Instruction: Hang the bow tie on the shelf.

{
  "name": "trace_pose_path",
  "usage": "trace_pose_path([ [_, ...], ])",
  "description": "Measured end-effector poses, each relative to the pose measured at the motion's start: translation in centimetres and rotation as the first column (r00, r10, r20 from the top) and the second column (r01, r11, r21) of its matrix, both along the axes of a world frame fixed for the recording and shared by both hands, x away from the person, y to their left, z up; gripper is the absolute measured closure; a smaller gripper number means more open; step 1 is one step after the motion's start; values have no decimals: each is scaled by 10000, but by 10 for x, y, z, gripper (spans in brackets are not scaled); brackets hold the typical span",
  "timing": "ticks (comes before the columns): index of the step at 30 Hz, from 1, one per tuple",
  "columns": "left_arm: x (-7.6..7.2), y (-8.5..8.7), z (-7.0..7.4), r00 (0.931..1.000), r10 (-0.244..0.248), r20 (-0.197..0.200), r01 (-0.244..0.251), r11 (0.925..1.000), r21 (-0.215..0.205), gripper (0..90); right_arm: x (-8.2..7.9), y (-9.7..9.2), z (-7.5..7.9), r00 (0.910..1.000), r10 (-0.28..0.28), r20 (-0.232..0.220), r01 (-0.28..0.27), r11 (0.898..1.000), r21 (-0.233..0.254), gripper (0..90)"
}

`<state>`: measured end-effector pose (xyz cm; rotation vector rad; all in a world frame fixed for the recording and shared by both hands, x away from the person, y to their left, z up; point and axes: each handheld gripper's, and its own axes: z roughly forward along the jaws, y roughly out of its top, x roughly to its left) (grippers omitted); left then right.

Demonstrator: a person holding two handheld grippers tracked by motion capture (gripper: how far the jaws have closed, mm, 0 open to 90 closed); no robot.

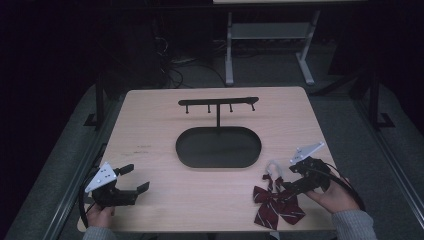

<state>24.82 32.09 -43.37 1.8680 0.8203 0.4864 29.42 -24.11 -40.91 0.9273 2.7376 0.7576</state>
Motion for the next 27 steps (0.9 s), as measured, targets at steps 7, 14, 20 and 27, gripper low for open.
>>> trace_pose_path([
  [7,0,0,1,10000,-24,22,23,10000,69,131,10,11,7,9998,201,-15,-202,9995,-256,335],
  [14,0,0,1,10000,-29,42,28,10000,40,131,24,17,4,9995,177,-255,-187,9990,-402,348],
  [20,0,0,1,10000,-37,37,37,10000,57,131,35,21,2,9991,104,-405,-123,9988,-476,380],
  [27,0,1,1,10000,-25,31,25,10000,29,131,44,27,1,9990,31,-449,-59,9981,-620,401],
])
